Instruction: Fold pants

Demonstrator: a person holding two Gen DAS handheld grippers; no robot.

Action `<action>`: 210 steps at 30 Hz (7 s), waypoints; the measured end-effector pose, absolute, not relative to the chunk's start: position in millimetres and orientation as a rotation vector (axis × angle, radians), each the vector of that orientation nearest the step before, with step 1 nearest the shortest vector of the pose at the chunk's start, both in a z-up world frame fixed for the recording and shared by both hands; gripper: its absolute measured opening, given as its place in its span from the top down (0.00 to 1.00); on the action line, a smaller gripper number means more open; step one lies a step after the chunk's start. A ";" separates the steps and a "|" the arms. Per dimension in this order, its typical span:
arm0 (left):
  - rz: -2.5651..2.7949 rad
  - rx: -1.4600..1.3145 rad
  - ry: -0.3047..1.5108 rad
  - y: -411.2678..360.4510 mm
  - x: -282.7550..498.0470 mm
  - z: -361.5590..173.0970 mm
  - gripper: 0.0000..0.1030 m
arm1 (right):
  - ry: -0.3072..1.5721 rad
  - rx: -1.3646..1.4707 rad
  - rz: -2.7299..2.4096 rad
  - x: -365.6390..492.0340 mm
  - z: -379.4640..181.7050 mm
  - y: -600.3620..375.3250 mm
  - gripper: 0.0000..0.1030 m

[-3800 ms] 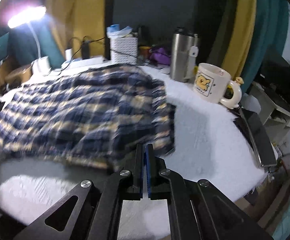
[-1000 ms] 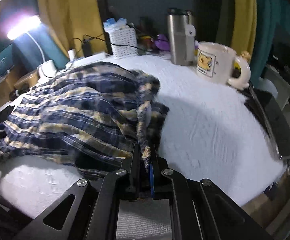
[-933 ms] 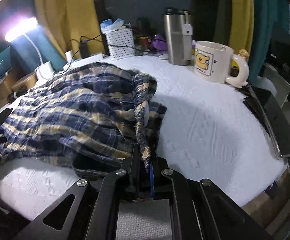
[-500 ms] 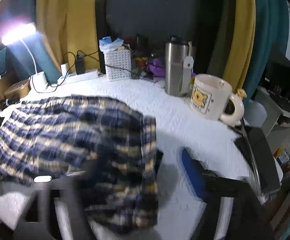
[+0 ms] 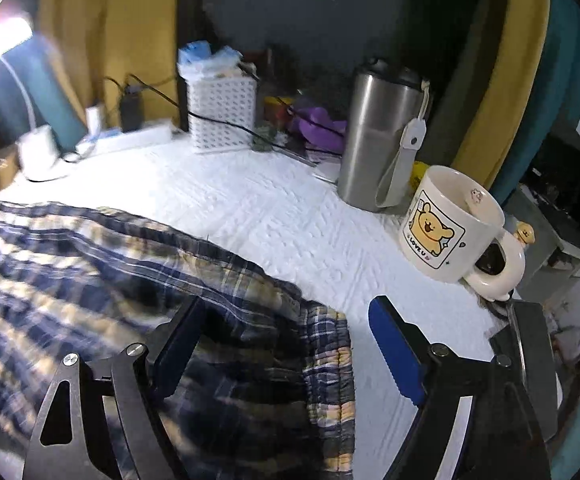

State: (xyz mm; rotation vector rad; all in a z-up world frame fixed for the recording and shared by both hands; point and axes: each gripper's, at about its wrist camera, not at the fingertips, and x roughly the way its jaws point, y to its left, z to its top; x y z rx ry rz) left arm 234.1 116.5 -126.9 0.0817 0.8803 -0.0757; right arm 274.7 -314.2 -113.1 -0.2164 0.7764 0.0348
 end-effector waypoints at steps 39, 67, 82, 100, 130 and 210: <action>-0.112 -0.099 0.960 148.5 186.8 -130.4 0.40 | 0.804 -0.203 -0.072 238.9 -123.0 -336.7 0.18; -0.124 -0.021 0.903 133.8 106.0 -129.1 0.95 | 0.819 -0.114 -0.040 169.7 -130.4 -336.1 0.18; -0.136 -0.055 0.906 122.7 100.7 -132.4 0.66 | 0.811 -0.110 -0.016 158.1 -129.3 -328.1 0.17; -0.043 -0.080 0.891 143.6 92.3 -136.7 0.97 | 0.864 -0.094 -0.002 161.1 -148.6 -330.8 0.17; -0.073 -0.081 0.853 114.2 142.9 -114.7 0.33 | 0.832 0.024 0.008 129.4 -128.1 -351.3 0.00; -0.060 -0.181 0.819 157.3 166.1 -108.2 0.33 | 0.580 0.350 0.197 207.4 -50.3 -332.0 0.91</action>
